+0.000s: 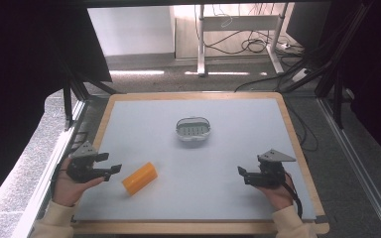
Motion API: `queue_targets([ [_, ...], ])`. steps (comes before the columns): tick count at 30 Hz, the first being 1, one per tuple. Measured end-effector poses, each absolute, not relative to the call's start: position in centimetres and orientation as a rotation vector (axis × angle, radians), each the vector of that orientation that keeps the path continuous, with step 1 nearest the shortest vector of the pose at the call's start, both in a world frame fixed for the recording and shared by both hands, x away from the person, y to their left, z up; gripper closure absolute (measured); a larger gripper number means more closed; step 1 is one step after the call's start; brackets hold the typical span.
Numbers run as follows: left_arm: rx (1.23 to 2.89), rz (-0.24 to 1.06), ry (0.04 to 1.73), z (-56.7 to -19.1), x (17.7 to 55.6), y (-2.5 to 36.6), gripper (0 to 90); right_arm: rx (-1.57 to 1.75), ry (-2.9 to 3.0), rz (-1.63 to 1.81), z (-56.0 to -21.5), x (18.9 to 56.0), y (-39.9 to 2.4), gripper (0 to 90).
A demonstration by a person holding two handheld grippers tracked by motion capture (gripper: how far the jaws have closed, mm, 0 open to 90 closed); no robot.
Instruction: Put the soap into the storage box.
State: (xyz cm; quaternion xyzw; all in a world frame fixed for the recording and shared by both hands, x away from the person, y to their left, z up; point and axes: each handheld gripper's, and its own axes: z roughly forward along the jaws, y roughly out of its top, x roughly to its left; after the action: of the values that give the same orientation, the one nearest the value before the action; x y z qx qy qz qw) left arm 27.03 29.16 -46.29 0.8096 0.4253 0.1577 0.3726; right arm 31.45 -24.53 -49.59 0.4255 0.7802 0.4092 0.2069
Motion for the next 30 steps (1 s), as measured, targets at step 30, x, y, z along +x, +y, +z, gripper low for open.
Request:
queue_targets([
  [30,2.178,0.417,0.993,-42.5,26.6,26.8,31.5,1.201,2.196,1.153,-50.0,31.1,-24.2,14.5],
])
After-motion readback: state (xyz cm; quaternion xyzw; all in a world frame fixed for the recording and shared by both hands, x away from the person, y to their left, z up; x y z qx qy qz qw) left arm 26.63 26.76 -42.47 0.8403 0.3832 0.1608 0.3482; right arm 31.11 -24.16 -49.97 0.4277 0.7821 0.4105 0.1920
